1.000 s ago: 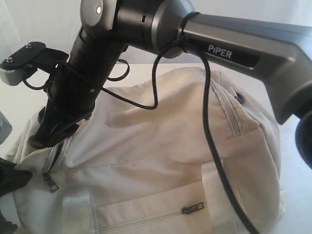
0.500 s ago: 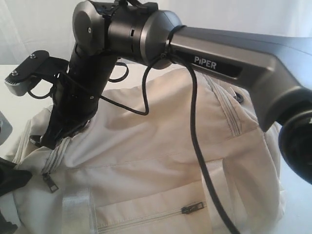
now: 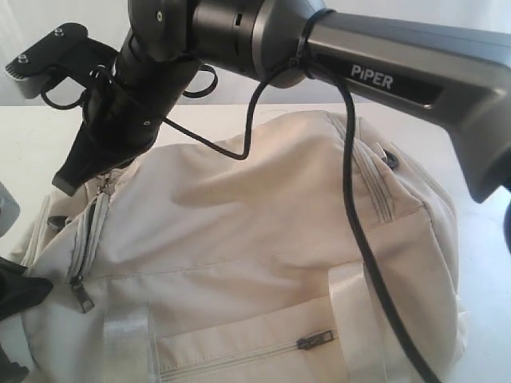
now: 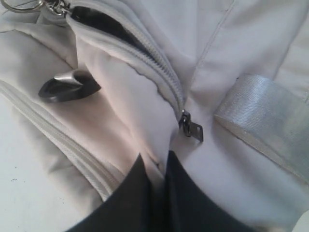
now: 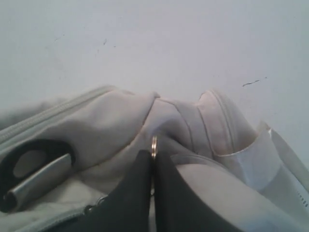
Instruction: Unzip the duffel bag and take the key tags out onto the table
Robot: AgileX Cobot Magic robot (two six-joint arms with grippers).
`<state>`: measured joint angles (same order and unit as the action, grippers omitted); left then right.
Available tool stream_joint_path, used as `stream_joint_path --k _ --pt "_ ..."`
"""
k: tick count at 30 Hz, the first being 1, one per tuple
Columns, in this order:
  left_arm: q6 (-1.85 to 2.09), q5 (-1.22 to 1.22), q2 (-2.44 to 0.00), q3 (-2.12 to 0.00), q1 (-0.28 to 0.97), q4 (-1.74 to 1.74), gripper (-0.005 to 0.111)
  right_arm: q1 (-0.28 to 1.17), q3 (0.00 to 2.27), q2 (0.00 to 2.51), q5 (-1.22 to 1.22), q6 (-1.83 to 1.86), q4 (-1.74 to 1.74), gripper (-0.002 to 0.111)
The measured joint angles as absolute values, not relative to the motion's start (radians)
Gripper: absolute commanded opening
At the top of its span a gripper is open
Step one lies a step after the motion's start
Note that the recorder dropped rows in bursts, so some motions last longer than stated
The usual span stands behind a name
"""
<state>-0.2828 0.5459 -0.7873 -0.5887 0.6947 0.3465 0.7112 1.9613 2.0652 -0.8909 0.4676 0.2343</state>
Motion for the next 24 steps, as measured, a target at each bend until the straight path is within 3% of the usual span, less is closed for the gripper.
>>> stream_joint_path --k 17,24 --pt "-0.249 0.559 -0.787 -0.589 0.695 0.333 0.0 0.623 1.961 2.11 -0.557 0.366 0.234 0.0" --pt "-0.237 0.568 -0.787 -0.589 0.695 0.33 0.0 0.61 1.961 2.115 -0.63 0.365 0.287 0.0"
